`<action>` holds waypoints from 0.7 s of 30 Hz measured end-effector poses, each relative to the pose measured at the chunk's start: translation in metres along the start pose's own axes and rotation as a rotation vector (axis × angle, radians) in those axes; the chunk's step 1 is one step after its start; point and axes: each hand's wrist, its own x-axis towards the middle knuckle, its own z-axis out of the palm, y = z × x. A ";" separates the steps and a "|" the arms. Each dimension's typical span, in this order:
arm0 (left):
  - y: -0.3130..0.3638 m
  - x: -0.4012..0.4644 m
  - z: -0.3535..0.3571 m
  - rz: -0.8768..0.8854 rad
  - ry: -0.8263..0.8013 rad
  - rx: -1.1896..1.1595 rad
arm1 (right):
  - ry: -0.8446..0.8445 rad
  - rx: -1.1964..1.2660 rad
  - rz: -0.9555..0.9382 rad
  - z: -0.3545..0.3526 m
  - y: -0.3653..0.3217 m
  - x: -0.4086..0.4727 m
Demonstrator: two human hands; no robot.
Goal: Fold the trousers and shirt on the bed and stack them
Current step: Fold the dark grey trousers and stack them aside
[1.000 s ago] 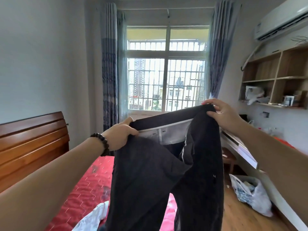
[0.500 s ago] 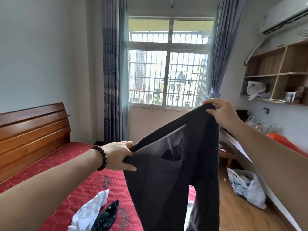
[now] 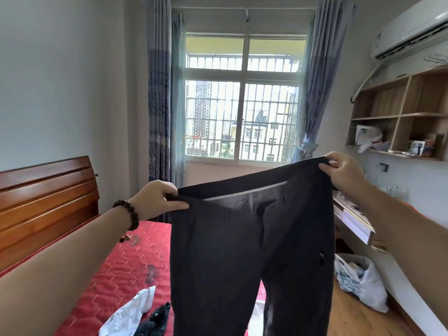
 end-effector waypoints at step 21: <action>0.029 0.006 -0.026 -0.181 0.518 -0.816 | -0.283 0.667 0.180 -0.007 -0.001 -0.013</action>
